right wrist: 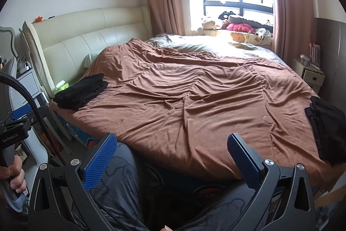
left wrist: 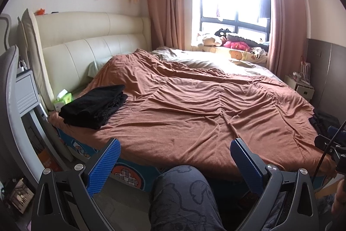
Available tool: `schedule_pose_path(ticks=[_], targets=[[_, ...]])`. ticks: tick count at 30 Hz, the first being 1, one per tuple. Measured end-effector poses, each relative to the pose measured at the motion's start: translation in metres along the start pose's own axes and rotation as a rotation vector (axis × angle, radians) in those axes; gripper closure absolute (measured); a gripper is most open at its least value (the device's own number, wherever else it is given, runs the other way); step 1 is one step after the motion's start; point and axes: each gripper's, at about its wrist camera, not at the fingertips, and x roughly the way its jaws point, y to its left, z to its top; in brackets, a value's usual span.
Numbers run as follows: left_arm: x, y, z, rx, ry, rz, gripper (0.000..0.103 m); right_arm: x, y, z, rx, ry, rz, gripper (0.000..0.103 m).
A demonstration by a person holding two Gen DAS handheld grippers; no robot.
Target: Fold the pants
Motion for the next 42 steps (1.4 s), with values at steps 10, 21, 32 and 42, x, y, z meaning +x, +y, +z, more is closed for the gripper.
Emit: schedule_pose_path(ticks=[10, 21, 32, 42], targets=[[-0.0066, -0.004, 0.0035, 0.001, -0.005, -0.017, 0.0, -0.0005, -0.0012, 0.0015, -0.01, 0.0, -0.013, 0.0], [-0.0071, -0.0075, 0.0014, 0.015, -0.006, -0.014, 0.0, -0.0032, 0.0035, 0.0018, -0.032, -0.012, -0.03, 0.0], [-0.0102, -0.0053, 0.0024, 0.023, -0.013, -0.006, 0.0, -0.0044, 0.0013, 0.0017, -0.036, -0.017, -0.035, 0.0], [-0.0101, -0.0036, 0.0045, 0.021, -0.011, -0.011, 0.0, -0.0064, -0.0004, 0.0014, -0.04, -0.023, -0.043, 0.0]])
